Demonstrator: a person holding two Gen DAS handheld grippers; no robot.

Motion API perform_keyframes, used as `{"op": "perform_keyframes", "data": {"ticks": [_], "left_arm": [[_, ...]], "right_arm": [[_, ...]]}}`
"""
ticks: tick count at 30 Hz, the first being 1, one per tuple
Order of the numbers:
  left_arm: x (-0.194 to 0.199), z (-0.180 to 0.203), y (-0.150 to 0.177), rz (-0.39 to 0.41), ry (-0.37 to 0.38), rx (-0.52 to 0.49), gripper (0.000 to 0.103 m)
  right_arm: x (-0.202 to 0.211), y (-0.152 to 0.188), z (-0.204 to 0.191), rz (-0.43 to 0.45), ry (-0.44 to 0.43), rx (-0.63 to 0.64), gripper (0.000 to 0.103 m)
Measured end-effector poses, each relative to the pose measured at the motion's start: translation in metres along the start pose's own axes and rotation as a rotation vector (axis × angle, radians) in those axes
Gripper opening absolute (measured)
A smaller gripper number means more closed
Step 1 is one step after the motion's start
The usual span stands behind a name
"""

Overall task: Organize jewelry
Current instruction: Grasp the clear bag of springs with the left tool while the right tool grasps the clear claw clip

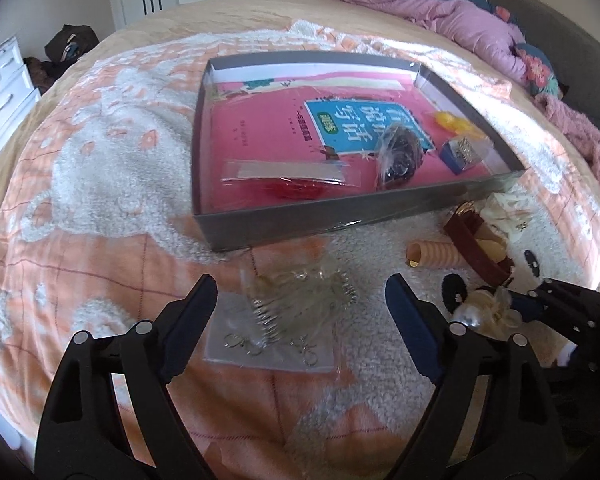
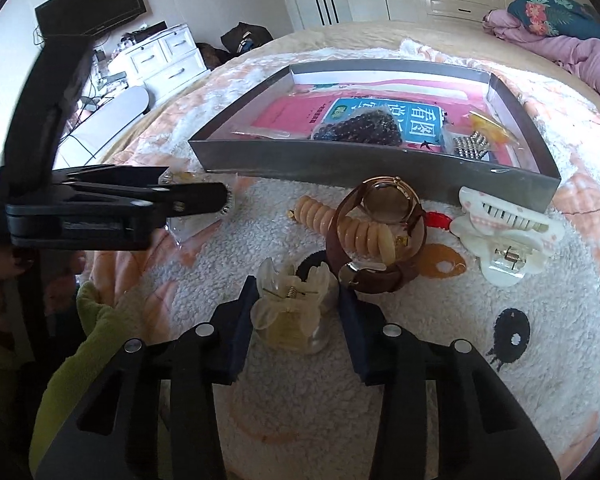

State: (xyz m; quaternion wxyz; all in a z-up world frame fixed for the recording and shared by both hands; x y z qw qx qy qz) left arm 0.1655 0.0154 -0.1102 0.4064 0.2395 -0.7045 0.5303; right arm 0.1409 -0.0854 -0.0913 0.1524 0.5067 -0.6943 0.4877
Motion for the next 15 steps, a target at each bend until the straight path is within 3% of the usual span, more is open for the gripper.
{"op": "perform_keyframes", "data": {"ticks": [2,4,5,15], "left_arm": [[-0.005,0.003,-0.001,-0.014,-0.028,-0.022,0.079],[-0.008,0.004,-0.001,-0.021,-0.052,-0.031,0.07],[-0.009,0.003,-0.001,-0.024,-0.062,-0.033,0.061],[0.009,0.001,0.001,0.033,-0.041,-0.012,0.05]], "right_arm": [[0.002,0.001,-0.001,-0.003,-0.01,0.0,0.039],[0.002,0.001,-0.002,-0.007,-0.018,0.001,0.039],[0.003,0.001,-0.002,-0.008,-0.022,-0.001,0.039],[0.021,0.002,-0.003,-0.005,-0.048,0.003,0.039]]}}
Point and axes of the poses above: each gripper's, at about its wrist camera, not at the fingertips, and x roughly against the way its jaws point, z to its right, y to its underside, the point moved 4 cm from there along -x, roughly the way its jaws point, and after that the axes turned 15 degrees about -x, right-handed, at the moved point
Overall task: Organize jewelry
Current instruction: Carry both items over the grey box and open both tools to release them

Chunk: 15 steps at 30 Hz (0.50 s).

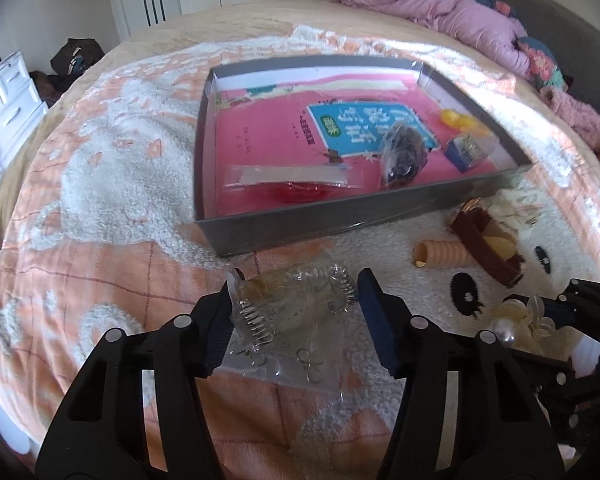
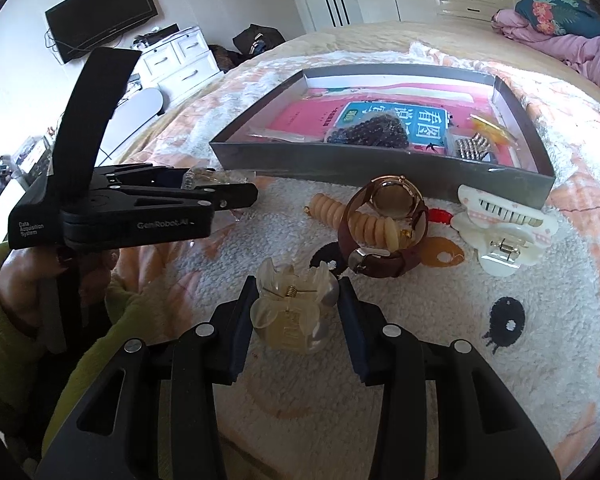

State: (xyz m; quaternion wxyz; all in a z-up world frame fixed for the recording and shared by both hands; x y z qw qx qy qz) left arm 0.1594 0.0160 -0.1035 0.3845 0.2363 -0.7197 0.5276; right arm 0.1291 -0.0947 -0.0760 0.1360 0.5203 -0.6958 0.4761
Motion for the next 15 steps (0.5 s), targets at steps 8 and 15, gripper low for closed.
{"op": "perform_keyframes", "data": {"ticks": [8,15], "left_arm": [[0.044,-0.016,-0.006,0.117,0.004,0.059,0.05],[0.066,-0.035,-0.009,0.172,-0.008,0.109,0.05]], "right_arm": [[0.02,-0.007,-0.003,0.037,-0.001,0.006,0.039],[0.032,-0.013,-0.012,0.069,-0.004,0.033,0.039]]}}
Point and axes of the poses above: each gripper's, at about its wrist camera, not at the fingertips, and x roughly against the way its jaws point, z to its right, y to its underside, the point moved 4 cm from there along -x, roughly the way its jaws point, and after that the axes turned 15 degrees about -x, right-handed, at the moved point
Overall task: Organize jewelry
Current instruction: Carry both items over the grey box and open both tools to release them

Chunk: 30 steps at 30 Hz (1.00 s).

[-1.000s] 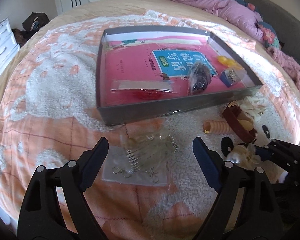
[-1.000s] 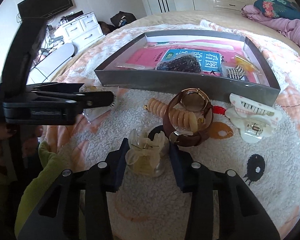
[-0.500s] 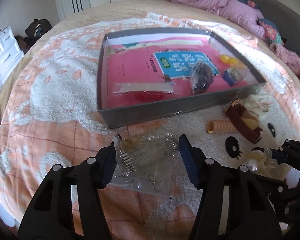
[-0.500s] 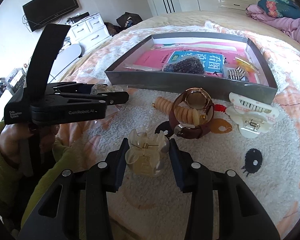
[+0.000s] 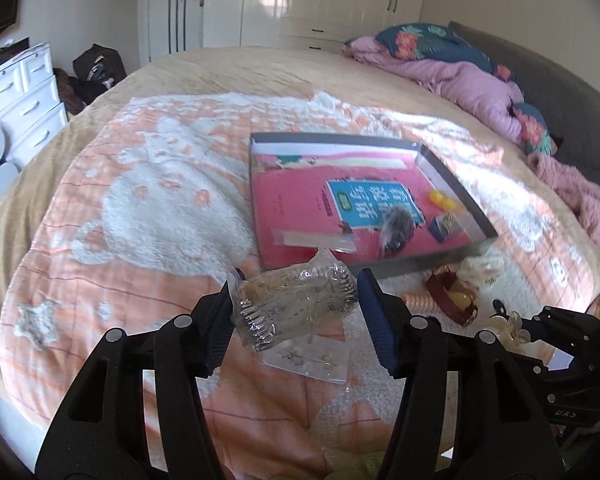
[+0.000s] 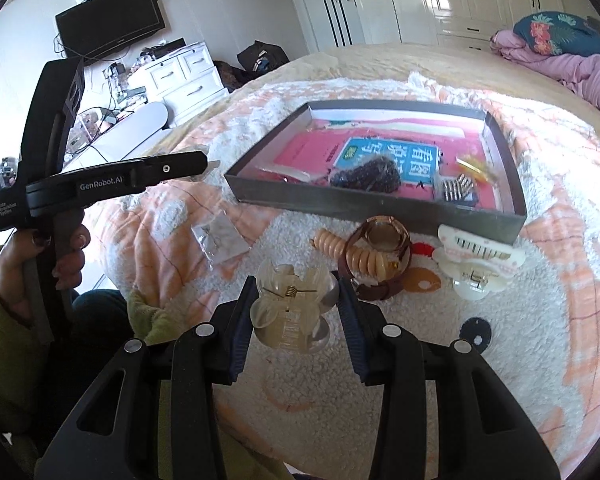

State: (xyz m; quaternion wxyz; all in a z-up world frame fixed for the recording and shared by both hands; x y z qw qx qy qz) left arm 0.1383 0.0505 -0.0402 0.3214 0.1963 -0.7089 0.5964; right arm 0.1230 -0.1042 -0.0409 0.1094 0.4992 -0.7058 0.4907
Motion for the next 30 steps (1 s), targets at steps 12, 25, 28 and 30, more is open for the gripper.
{"op": "perform_keyframes", "data": {"ticks": [12,25,28,30], "left_arm": [[0.016,-0.023,-0.004,0.043,-0.025,0.056,0.05],[0.022,-0.028,-0.015,0.068,-0.024,0.063,0.05],[0.021,-0.027,-0.021,0.067,-0.015,0.061,0.05],[0.02,-0.027,-0.025,0.068,-0.01,0.058,0.05]], "right_arm": [[0.01,-0.028,-0.007,0.058,0.001,0.015,0.039],[0.022,-0.06,0.0,0.132,0.017,0.021,0.039],[0.027,-0.069,0.0,0.158,0.017,0.022,0.039],[0.03,-0.076,0.0,0.176,0.019,0.023,0.039]]}}
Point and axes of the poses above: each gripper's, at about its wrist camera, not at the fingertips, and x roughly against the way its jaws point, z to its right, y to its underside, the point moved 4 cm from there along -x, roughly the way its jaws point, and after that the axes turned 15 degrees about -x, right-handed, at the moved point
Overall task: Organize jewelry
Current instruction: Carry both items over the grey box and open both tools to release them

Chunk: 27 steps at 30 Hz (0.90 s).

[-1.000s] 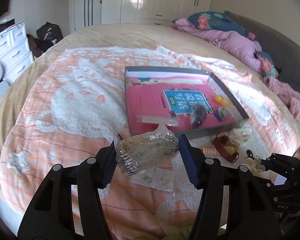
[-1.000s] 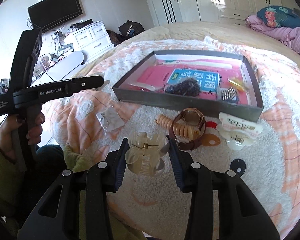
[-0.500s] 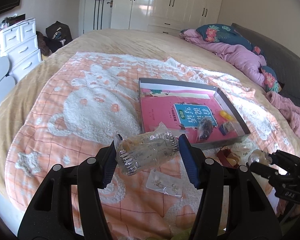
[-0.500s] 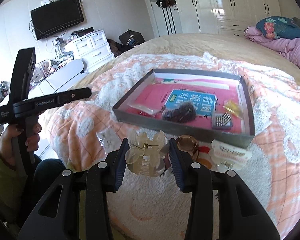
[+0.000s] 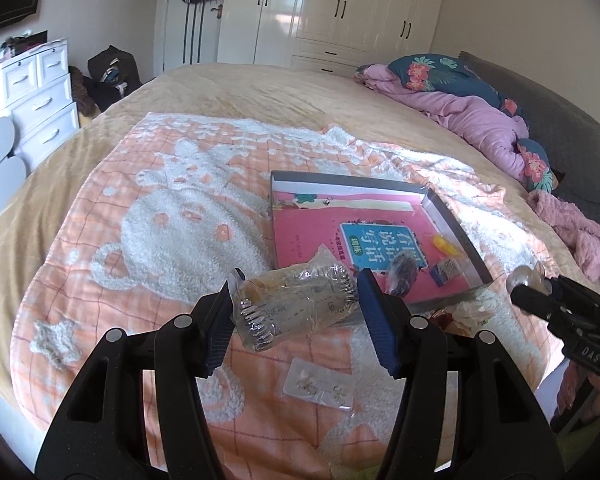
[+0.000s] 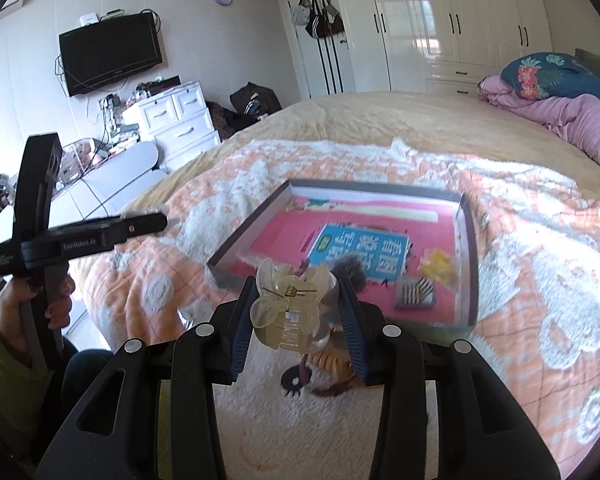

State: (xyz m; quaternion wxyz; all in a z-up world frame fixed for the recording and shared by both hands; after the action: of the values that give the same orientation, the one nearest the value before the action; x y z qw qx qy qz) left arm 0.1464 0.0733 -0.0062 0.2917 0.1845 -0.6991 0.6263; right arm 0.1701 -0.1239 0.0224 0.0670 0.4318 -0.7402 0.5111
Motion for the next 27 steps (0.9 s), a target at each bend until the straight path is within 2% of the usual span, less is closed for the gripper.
{"op": "perform_keyframes", "data": {"ticks": [8,27], "left_arm": [[-0.001,0.003,-0.016,0.013,-0.003,-0.016,0.05],[-0.031,0.011,-0.058,0.013,0.024,-0.073,0.05]], "right_arm": [[0.007,-0.026,0.005,0.056,0.007,0.001,0.039],[0.002,-0.057,0.02,0.101,0.054,-0.005,0.039]]}}
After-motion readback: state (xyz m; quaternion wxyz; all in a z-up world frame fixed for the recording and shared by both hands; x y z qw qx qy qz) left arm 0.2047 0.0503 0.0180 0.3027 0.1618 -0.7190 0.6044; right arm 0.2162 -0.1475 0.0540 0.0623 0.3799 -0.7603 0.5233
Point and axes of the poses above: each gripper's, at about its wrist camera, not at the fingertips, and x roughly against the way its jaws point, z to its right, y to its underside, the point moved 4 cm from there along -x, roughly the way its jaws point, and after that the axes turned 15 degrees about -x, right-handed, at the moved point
